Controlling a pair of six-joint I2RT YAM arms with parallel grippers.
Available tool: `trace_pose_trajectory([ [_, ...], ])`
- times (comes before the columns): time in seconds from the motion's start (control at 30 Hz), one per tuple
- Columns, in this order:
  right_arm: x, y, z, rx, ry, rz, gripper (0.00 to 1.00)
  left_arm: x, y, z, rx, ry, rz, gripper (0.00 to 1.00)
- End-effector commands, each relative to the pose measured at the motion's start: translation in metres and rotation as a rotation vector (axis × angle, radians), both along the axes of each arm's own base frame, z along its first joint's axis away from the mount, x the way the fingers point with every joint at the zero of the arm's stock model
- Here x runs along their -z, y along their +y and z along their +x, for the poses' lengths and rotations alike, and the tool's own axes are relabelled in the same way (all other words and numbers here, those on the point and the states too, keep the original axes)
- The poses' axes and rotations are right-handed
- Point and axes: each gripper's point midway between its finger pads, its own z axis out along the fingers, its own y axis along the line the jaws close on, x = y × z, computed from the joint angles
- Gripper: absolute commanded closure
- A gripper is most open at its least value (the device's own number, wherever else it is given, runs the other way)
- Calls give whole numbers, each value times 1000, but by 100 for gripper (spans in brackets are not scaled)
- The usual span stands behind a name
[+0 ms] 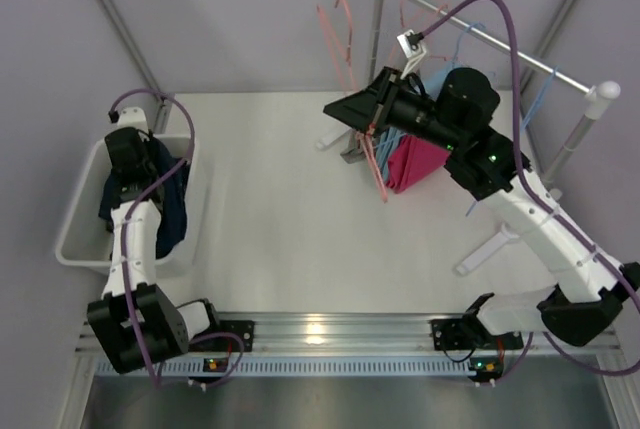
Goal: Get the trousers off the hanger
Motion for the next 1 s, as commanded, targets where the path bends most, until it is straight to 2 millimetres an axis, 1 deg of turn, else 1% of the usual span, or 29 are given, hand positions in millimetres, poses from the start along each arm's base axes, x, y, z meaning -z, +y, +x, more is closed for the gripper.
trace_pose_trajectory([
  [0.0,-10,-37,-14,97,-76,-33,100,-8,-10,27,26,-49,-150,45],
  [0.03,-17,-49,-23,112,-101,-24,100,2,-13,26,21,-20,-185,26],
  [0.07,-18,-56,-24,141,-109,-26,100,3,-15,28,28,-17,-204,20],
  [0.1,-24,-68,-32,161,-131,-21,100,3,-22,29,55,-22,-225,16],
  [0.13,-19,-77,-35,184,-120,-44,100,-2,-25,29,63,-52,-243,6],
  [0.17,-21,-89,-34,234,-141,-61,100,-11,-31,23,88,-88,-239,1],
  [0.2,-30,-105,-44,262,-168,-47,100,-18,-36,22,115,-120,-236,1],
  [0.23,-26,-115,-45,288,-158,-63,100,-30,-44,23,164,-165,-229,1],
  [0.27,-25,-130,-40,344,-151,-69,100,-46,-49,16,187,-210,-211,1],
  [0.3,-29,-144,-47,370,-157,-59,100,-54,-52,13,202,-228,-196,1],
  [0.33,-28,-152,-50,390,-158,-64,100,-63,-59,11,252,-247,-182,1],
  [0.37,-20,-158,-52,403,-148,-82,100,-82,-63,3,272,-295,-154,1],
  [0.4,-24,-168,-66,408,-180,-72,100,-91,-65,-1,280,-316,-134,1],
  [0.43,-22,-173,-71,417,-181,-74,100,-105,-70,-9,307,-348,-106,1],
  [0.47,-12,-178,-74,425,-157,-96,100,-111,-72,-12,317,-361,-95,1],
  [0.5,-11,-188,-83,449,-152,-89,100,-117,-74,-15,324,-376,-88,1],
  [0.53,-7,-194,-86,469,-136,-95,100,-128,-76,-22,325,-406,-76,1],
  [0.57,8,-201,-84,505,-93,-122,100,-133,-78,-24,329,-418,-74,1],
  [0.6,9,-208,-93,514,-94,-112,100,-138,-78,-27,328,-433,-73,1],
  [0.63,14,-211,-95,522,-81,-111,100,-143,-80,-29,331,-447,-76,1],
  [0.67,25,-211,-96,522,-54,-118,100,-148,-82,-31,336,-458,-76,1],
  [0.7,33,-214,-102,523,-19,-112,100,-151,-83,-32,338,-466,-83,1],
  [0.73,38,-215,-103,523,-5,-109,100,-153,-83,-34,334,-473,-84,1],
  [0.77,47,-215,-102,529,33,-105,100,-158,-84,-34,334,-482,-85,1],
  [0.8,51,-215,-104,528,53,-96,100,-160,-83,-36,329,-483,-85,1],
  [0.9,62,-206,-94,517,147,-67,100,-168,-84,-37,326,-501,-93,1],
  [0.97,64,-196,-87,487,212,-27,100,-173,-85,-38,331,-513,-94,1],
])
